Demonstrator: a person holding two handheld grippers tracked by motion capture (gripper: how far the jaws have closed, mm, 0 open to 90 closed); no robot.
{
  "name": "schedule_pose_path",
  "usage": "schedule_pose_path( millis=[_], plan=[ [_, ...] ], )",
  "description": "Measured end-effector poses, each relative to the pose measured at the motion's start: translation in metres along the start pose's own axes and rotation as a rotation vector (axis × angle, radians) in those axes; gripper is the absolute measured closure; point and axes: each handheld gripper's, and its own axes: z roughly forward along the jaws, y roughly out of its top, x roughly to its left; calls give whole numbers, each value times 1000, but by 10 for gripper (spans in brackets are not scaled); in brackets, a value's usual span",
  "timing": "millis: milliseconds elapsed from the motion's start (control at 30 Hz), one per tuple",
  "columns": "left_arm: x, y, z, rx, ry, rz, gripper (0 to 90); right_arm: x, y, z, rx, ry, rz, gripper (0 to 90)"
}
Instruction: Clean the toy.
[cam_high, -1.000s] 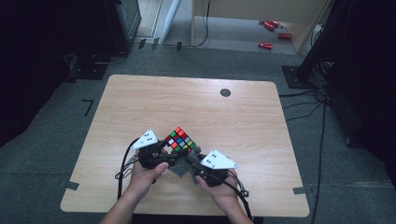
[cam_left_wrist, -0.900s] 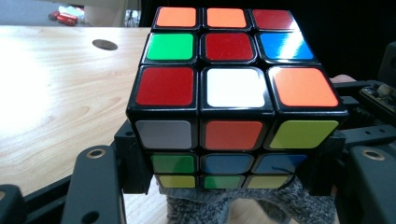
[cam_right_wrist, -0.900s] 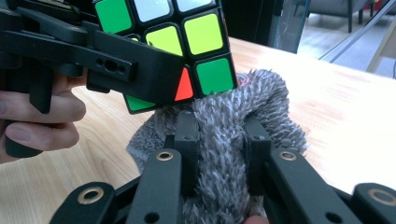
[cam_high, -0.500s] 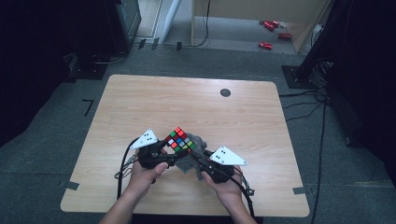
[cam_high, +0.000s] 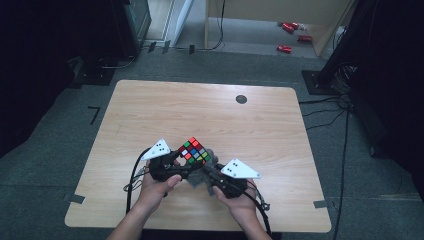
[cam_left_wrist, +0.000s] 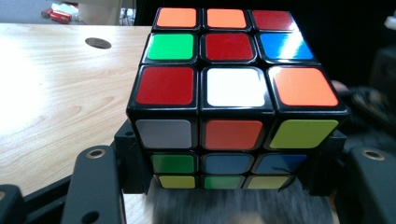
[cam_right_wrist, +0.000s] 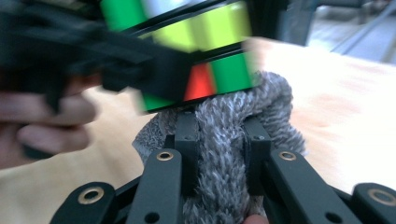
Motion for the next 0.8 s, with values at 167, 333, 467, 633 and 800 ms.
schedule_pose_path(
  millis=[167,333,467,633,800],
  plan=[
    [1,2,-5,-18,-2,-4,354,6,5,0,18,32,-34,746],
    [-2,1,-1,-6,-3,6,353,-12,7,-8,-24,-27,24,746],
    [3,-1,-1,-2,16,-10,353,5,0,2,20,42,8,744],
    [2,0,-3,-16,0,-2,353,1,5,-1,5,13,-9,745],
    [1,-1,-1,-6,9,4,353,-1,1,4,3,10,32,746]
  ],
)
